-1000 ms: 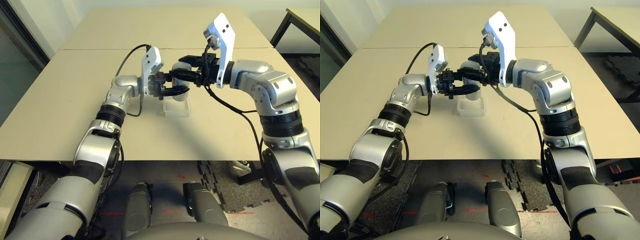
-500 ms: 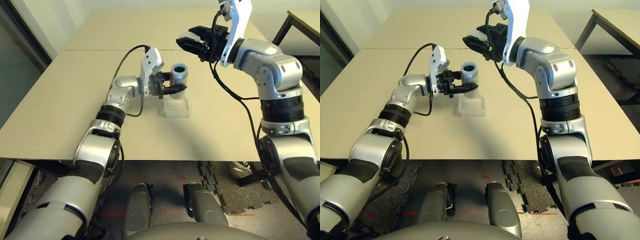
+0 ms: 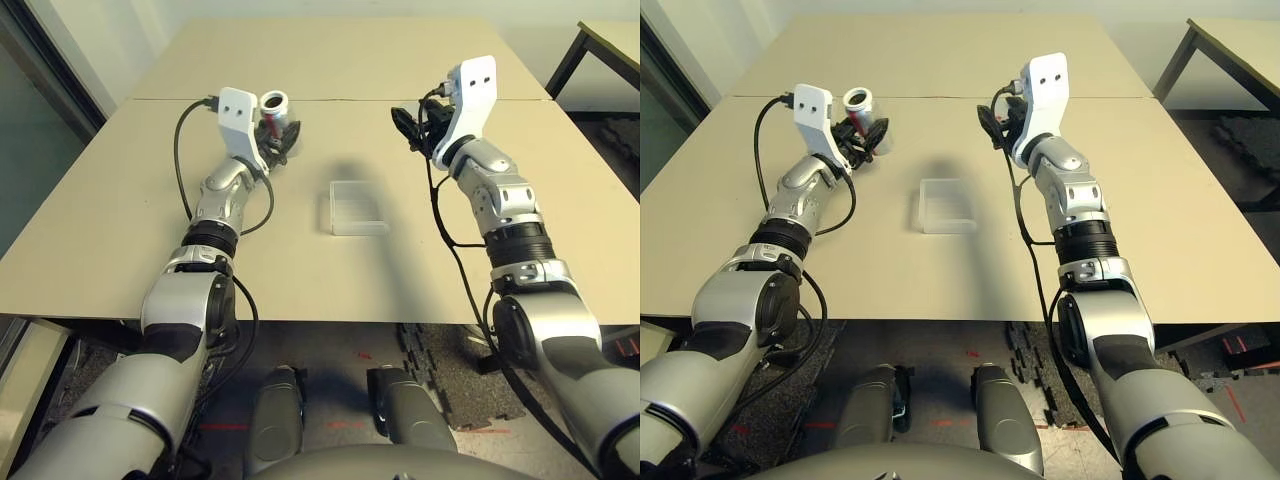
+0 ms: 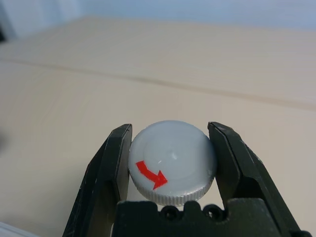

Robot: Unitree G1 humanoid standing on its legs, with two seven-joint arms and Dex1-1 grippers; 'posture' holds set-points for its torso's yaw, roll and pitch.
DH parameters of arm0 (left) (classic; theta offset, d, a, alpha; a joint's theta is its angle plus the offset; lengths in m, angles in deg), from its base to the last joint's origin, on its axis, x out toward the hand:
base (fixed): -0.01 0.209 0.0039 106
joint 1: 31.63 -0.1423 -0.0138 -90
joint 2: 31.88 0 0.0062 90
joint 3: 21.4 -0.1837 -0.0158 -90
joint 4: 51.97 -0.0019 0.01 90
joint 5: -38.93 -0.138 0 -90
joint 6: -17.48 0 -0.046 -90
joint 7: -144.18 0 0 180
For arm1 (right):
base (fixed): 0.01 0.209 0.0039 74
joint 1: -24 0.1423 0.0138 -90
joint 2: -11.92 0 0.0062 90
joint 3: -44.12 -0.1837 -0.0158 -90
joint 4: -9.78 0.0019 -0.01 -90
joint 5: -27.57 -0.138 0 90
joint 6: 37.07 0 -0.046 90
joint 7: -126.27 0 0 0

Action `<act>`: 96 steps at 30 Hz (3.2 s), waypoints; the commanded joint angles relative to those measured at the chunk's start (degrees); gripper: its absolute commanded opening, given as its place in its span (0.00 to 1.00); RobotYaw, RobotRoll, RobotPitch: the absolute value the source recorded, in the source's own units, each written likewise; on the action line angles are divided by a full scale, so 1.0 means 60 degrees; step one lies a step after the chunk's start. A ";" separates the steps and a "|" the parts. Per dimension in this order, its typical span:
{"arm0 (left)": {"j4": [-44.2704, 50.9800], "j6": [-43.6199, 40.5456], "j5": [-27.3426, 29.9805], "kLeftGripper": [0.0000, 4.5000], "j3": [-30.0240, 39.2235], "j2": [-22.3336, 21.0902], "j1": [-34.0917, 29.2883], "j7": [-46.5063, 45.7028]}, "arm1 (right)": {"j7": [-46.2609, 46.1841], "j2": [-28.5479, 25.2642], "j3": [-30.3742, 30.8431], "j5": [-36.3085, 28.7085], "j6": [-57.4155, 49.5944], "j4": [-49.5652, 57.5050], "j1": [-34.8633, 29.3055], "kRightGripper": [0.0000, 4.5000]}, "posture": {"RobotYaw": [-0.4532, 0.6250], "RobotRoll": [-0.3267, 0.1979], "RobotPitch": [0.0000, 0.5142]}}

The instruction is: Pour the medicine from the bottle into the box.

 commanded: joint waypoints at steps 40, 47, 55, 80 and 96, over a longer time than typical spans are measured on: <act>-0.0749 -0.0067 -0.0704 0.54 -0.0294 -0.0218 0.0346 0.0196 | 0.0539 -0.0366 -0.0498 0.0187 0.0842 -0.1491 -0.0070 1.00 | 0.27 0.62 0.17; -0.1005 0.0204 -0.2053 0.54 -0.1469 -0.1283 0.1324 0.0715 | 0.1828 -0.1793 -0.0061 -0.0145 -0.2931 0.3738 -0.2082 1.00 | 0.27 0.62 0.18; -0.1228 0.1628 -0.5816 0.54 -0.4962 -0.2449 0.3096 0.0590 | 0.3543 -0.4254 0.1311 -0.0504 -0.7266 0.8880 -0.4516 1.00 | 0.25 0.62 0.18; -0.1423 0.4413 -1.2298 0.54 -1.1515 -0.1091 0.5355 -0.1226 | 0.3350 -0.2056 0.3013 0.0386 -0.6392 0.6368 -0.2789 1.00 | 0.19 0.62 0.09; -0.1749 0.4079 -1.0205 0.54 -0.9624 -0.0692 0.4704 0.0104 | 0.3423 -0.2139 0.2843 0.0317 -0.6419 0.6613 -0.2829 1.00 | 0.17 0.62 0.10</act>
